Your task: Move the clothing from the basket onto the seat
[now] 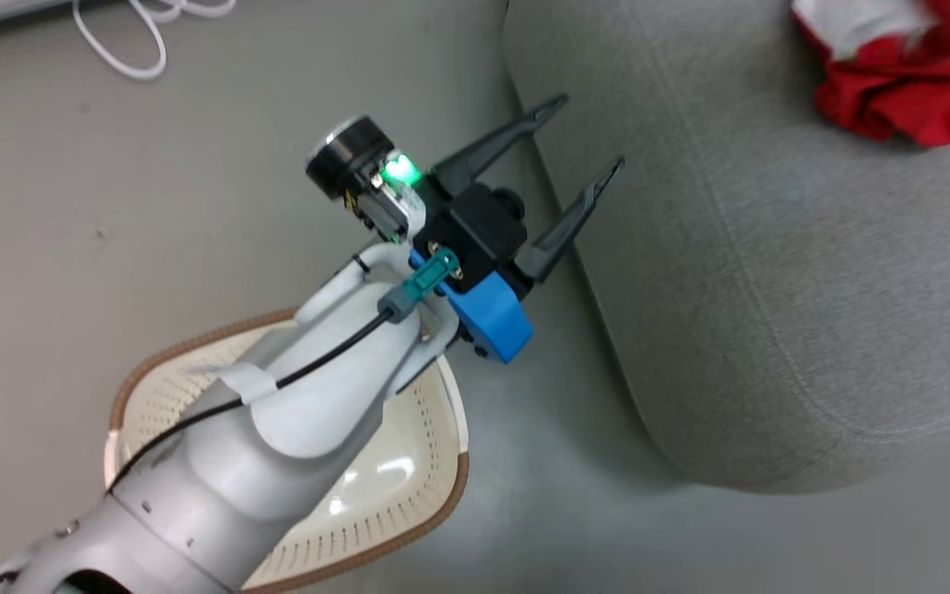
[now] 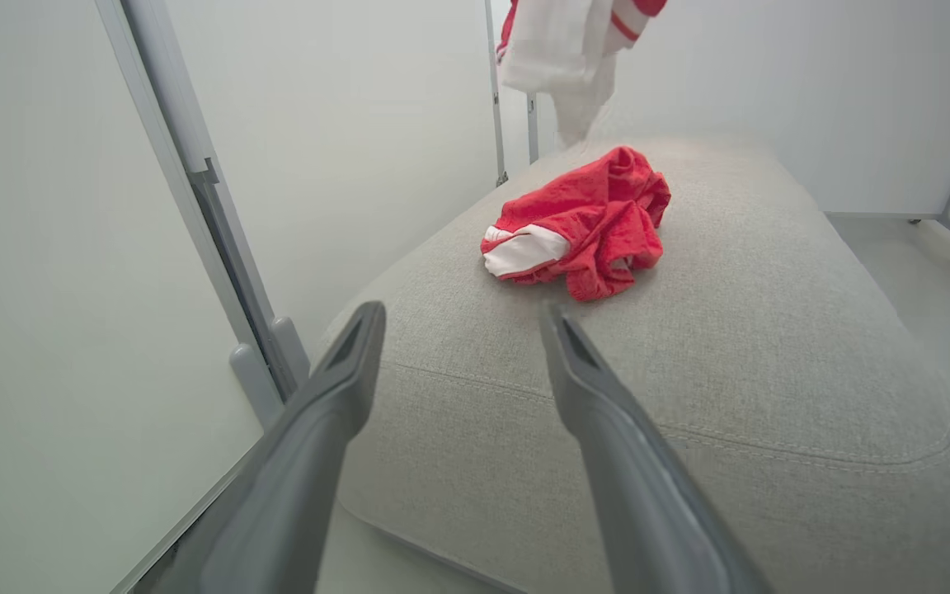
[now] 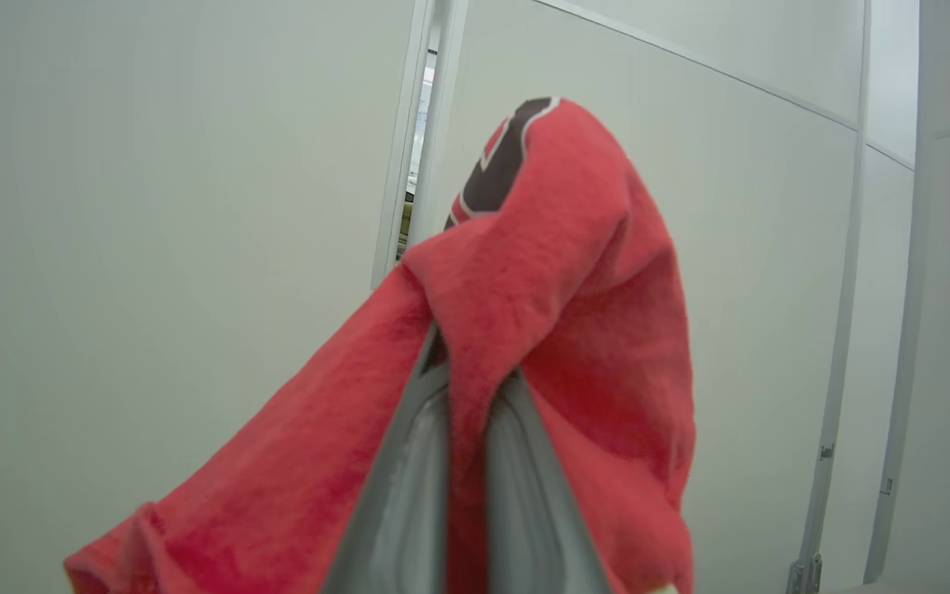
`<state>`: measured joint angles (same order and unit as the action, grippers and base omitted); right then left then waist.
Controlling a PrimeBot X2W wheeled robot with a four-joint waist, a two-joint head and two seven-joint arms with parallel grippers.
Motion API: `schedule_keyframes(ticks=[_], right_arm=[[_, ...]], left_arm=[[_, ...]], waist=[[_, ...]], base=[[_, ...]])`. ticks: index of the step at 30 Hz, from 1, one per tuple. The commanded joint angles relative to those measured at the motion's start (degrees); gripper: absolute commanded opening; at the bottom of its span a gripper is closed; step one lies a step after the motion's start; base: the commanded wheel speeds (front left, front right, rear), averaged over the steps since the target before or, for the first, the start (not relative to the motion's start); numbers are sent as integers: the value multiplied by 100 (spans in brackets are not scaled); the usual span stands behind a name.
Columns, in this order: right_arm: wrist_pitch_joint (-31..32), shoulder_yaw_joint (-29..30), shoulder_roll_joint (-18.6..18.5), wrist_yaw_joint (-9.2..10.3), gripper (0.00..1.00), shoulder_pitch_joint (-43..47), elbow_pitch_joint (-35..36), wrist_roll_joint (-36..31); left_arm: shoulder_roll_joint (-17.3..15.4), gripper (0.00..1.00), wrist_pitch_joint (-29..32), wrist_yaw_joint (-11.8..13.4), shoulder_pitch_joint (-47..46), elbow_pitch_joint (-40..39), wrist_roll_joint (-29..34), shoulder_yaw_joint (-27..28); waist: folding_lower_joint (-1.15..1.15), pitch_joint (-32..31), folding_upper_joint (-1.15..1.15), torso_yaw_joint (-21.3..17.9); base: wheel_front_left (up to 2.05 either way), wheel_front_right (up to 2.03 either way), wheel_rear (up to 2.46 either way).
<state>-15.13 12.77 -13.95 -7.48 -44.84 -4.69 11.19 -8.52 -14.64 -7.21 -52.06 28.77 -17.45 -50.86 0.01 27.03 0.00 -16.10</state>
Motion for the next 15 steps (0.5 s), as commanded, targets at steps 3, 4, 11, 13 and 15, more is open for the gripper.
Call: schedule_keyframes(ticks=[3,4,11,13,15], right_arm=[[-2,379,-293,-3,0,-573,70,-36],[-2,483,-418,-3,0,-709,42,-39],[-3,1162,-1233,-3,0,-1301,-529,130],[-3,1351,-1338,-3,0,-1311,-714,175],[-3,1483,-1388,-3,0,-1216,-913,171]], left_arm=[[-99,100,29,-37,-337,-53,90,-43],[-111,100,34,-37,-411,-67,103,-53],[-171,100,69,-22,-762,-144,192,-127],[-181,100,70,-22,-818,-153,192,-155],[-204,100,63,-22,-850,-166,200,-175]], waist=[[-1,906,0,154],[-1,1023,0,159],[-1,1638,0,202],[-1,1743,0,213],[-1,1814,0,211]], base=[[0,0,0],[0,0,0],[0,0,0],[0,0,0],[0,0,0]])
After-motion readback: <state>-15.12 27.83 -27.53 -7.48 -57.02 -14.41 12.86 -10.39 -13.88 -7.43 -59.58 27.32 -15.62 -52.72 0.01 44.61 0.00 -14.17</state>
